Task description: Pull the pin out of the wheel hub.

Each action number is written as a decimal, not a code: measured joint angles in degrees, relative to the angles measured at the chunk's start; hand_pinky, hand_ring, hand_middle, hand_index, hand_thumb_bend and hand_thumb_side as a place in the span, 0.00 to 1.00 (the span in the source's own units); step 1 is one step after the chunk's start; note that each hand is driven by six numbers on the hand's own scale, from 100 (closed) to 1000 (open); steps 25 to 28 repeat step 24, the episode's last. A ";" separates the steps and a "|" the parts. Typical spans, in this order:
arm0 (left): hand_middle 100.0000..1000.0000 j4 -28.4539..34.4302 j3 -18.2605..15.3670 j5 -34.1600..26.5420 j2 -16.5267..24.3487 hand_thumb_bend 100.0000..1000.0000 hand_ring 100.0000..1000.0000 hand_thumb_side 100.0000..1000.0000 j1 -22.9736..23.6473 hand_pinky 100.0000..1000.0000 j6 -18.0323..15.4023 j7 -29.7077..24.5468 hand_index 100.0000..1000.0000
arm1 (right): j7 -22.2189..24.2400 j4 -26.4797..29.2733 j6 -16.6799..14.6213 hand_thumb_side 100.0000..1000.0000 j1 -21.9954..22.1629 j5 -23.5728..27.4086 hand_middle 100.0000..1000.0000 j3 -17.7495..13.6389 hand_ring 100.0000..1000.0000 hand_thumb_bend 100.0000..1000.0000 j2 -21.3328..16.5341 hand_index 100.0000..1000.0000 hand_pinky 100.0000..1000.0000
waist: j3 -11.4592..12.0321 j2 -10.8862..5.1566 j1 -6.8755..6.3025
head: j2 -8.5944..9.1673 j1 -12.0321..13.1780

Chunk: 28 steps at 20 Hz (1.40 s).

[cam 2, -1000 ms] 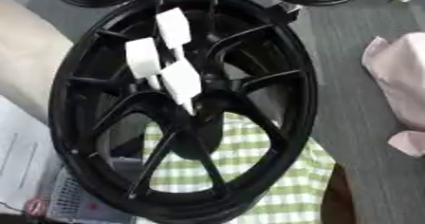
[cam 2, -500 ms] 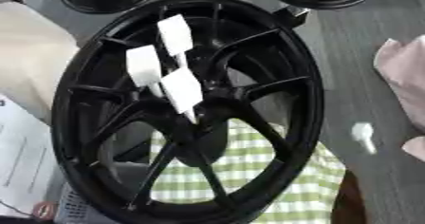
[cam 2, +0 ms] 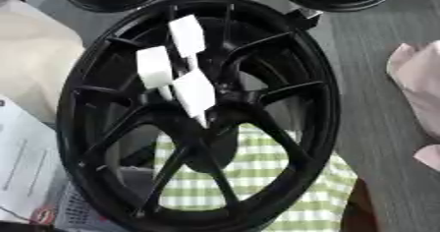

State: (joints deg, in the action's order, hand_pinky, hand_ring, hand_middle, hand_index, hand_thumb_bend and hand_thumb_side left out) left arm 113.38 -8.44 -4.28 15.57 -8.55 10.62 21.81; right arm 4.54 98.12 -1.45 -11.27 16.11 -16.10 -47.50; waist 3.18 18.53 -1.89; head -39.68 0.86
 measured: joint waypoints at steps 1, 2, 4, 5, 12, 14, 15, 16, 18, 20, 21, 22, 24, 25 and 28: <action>0.52 0.00 0.08 0.00 -0.01 0.55 0.58 0.52 0.00 0.60 -0.02 -0.07 0.63 | -0.46 0.89 0.05 0.33 -0.67 1.29 0.67 0.43 0.77 0.26 0.50 0.76 0.95 | 0.07 0.00 0.00 | 0.00 0.00; 0.52 0.00 0.12 0.00 -0.01 0.55 0.58 0.52 -0.02 0.60 -0.04 -0.10 0.63 | -0.82 1.64 0.13 0.33 -1.34 2.43 0.67 0.88 0.77 0.26 1.01 0.76 0.95 | 0.11 0.00 0.00 | 0.00 0.00; 0.52 0.00 0.13 0.00 -0.02 0.55 0.58 0.52 -0.04 0.60 -0.09 -0.15 0.63 | -1.33 2.75 0.31 0.34 -2.14 4.28 0.66 1.66 0.75 0.21 1.73 0.75 0.94 | 0.21 0.00 -0.01 | 0.00 0.02; 0.52 0.00 0.14 0.00 -0.03 0.55 0.58 0.52 -0.09 0.60 -0.10 -0.17 0.63 | -1.44 3.24 0.38 0.35 -2.69 5.16 0.65 2.12 0.75 0.19 2.23 0.74 0.94 | 0.34 0.00 -0.03 | 0.01 0.02; 0.52 0.00 0.15 -0.02 -0.06 0.55 0.58 0.52 -0.30 0.60 -0.20 -0.30 0.63 | -0.80 4.48 2.13 0.35 -5.43 8.74 0.64 5.45 0.74 0.19 6.65 0.74 0.94 | 0.77 0.00 -0.09 | 0.39 0.00; 0.52 0.00 0.16 -0.05 -0.07 0.55 0.58 0.52 -0.35 0.60 -0.20 -0.31 0.63 | -0.38 4.48 2.63 0.36 -5.66 8.77 0.64 5.88 0.74 0.18 7.47 0.73 0.94 | 0.77 0.00 -0.06 | 0.53 -0.01; 0.52 0.00 0.16 -0.06 -0.07 0.55 0.58 0.52 -0.40 0.60 -0.20 -0.31 0.63 | -0.19 4.48 2.83 0.36 -5.79 8.77 0.64 5.96 0.74 0.19 7.80 0.73 0.94 | 0.77 0.01 -0.05 | 0.55 -0.02; 0.52 0.00 0.17 -0.07 -0.07 0.55 0.58 0.52 -0.43 0.60 -0.21 -0.31 0.63 | -0.03 4.48 3.00 0.36 -5.85 8.77 0.64 6.06 0.74 0.19 8.05 0.73 0.94 | 0.77 0.01 -0.02 | 0.59 -0.02; 0.52 0.00 0.17 -0.09 -0.07 0.55 0.58 0.52 -0.46 0.60 -0.22 -0.32 0.63 | 0.15 4.50 3.20 0.35 -5.89 8.77 0.64 6.24 0.73 0.19 8.50 0.73 0.94 | 0.77 0.01 0.07 | 0.79 -0.02; 0.52 0.00 0.19 -0.14 -0.07 0.55 0.58 0.52 -0.48 0.60 -0.24 -0.32 0.63 | 0.19 4.59 3.32 0.35 -6.07 8.78 0.63 6.25 0.73 0.19 8.80 0.73 0.94 | 0.77 0.01 0.14 | 0.95 -0.02; 0.52 0.00 0.20 -0.18 -0.07 0.55 0.58 0.52 -0.48 0.60 -0.25 -0.33 0.63 | 0.16 4.74 3.37 0.35 -6.17 8.78 0.63 6.26 0.73 0.20 8.97 0.73 0.94 | 0.77 0.01 0.16 | 0.95 -0.02; 0.52 0.00 0.23 -0.20 -0.07 0.55 0.58 0.52 -0.49 0.60 -0.26 -0.33 0.63 | 0.15 4.85 3.40 0.35 -6.25 8.79 0.63 6.28 0.73 0.20 9.00 0.73 0.94 | 0.77 0.01 0.19 | 0.95 -0.02; 0.52 0.00 0.33 -0.20 -0.07 0.55 0.58 0.52 -0.49 0.60 -0.28 -0.33 0.63 | 0.17 5.02 3.48 0.35 -6.31 8.79 0.63 6.35 0.73 0.21 9.02 0.73 0.94 | 0.77 0.01 0.22 | 0.95 -0.03; 0.52 0.00 0.33 -0.20 -0.07 0.55 0.58 0.52 -0.49 0.60 -0.28 -0.33 0.63 | 0.17 5.02 3.48 0.35 -6.31 8.79 0.63 6.35 0.73 0.21 9.02 0.73 0.94 | 0.77 0.01 0.22 | 0.95 -0.03; 0.52 0.00 0.33 -0.20 -0.07 0.55 0.58 0.52 -0.49 0.60 -0.28 -0.33 0.63 | 0.17 5.02 3.48 0.35 -6.31 8.79 0.63 6.35 0.73 0.21 9.02 0.73 0.94 | 0.77 0.01 0.22 | 0.95 -0.03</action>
